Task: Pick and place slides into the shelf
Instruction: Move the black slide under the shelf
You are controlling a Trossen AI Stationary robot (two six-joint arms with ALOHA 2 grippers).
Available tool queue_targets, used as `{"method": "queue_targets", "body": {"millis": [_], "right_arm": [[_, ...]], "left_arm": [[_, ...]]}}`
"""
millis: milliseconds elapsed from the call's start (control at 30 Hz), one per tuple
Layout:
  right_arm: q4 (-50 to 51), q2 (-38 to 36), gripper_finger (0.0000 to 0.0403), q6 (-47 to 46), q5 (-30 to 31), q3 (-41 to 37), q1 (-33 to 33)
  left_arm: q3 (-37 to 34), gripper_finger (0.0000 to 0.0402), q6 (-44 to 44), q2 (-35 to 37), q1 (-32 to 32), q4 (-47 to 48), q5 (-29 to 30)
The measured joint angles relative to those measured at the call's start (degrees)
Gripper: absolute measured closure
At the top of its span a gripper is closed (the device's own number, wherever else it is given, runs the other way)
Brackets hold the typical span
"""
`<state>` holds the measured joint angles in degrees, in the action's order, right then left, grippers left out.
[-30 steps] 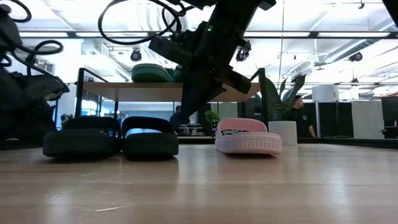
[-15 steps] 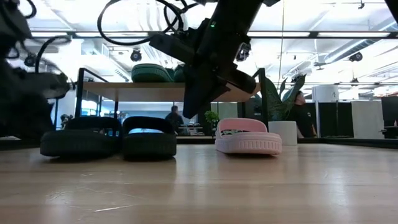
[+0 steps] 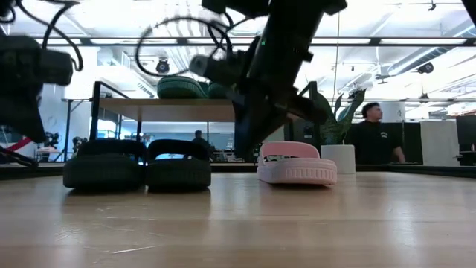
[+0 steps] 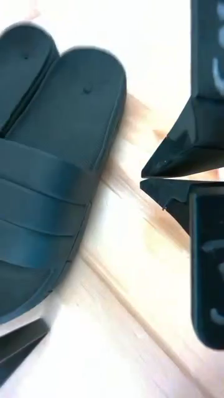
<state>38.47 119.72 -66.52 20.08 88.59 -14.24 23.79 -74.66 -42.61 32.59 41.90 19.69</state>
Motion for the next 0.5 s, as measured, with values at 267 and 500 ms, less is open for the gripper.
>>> {"method": "queue_targets", "body": {"millis": [267, 500], "right_arm": [[-6.69, 0.00, 0.0394, -0.55, -5.09, -2.08, 2.26], [-8.54, 1.35, 0.0394, -0.96, -5.45, -2.13, 2.20]], "left_arm": [[4.58, 0.0402, -1.41, 4.04, 1.10, 2.56, -0.15], [6.41, 0.0402, -1.41, 4.01, 1.28, 2.72, -0.19]]}}
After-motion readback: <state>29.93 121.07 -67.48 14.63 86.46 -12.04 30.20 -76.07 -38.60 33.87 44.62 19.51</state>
